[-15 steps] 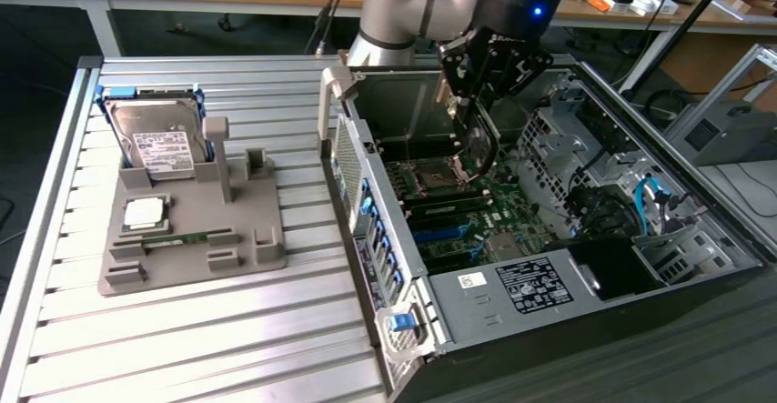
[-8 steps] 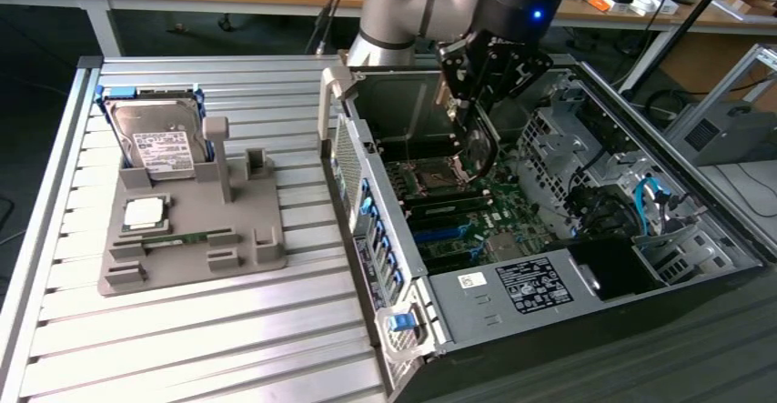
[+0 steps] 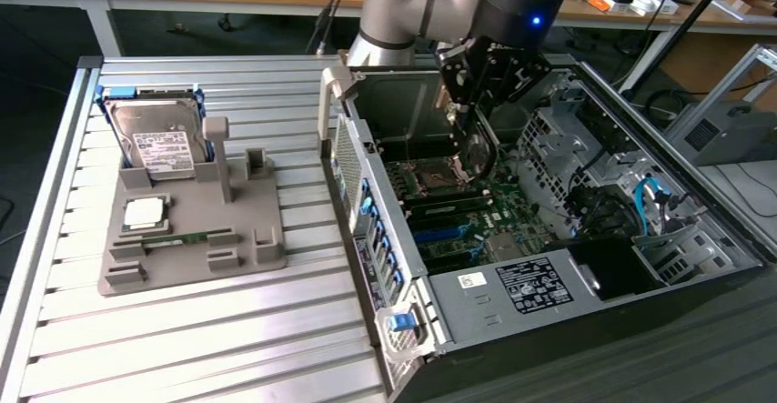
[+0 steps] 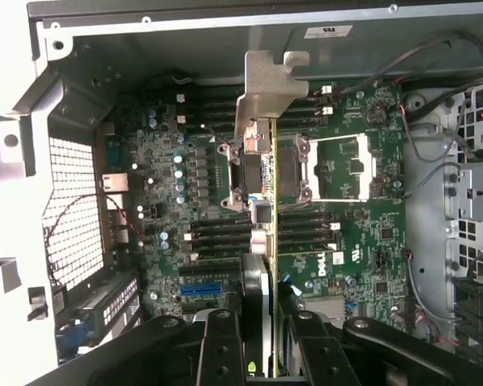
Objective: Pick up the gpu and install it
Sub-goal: 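Pick up the gpu and move the gpu toward the slot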
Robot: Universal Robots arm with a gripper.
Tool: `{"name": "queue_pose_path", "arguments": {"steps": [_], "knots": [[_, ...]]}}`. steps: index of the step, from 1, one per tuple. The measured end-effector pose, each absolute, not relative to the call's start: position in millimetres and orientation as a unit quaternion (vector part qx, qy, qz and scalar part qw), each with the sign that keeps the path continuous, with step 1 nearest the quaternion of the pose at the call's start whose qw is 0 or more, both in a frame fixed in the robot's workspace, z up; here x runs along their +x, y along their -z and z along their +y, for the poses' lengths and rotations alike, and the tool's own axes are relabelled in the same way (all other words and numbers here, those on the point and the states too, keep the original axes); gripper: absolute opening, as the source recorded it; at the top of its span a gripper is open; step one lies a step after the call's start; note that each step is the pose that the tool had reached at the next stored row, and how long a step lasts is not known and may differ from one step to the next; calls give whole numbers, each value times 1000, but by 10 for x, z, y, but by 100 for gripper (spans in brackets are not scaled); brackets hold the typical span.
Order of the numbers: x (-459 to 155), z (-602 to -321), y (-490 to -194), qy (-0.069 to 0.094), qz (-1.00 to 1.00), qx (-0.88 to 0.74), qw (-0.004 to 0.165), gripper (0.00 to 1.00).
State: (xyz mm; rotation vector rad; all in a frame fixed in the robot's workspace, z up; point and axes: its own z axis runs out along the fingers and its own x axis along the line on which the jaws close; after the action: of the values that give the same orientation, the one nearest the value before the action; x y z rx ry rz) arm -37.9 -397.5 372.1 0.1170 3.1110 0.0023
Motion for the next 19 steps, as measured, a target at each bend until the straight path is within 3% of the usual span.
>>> {"name": "queue_pose_path", "arguments": {"steps": [19], "knots": [[-237, -3989, -3659, -1, 999, 38, 14, 27]]}}
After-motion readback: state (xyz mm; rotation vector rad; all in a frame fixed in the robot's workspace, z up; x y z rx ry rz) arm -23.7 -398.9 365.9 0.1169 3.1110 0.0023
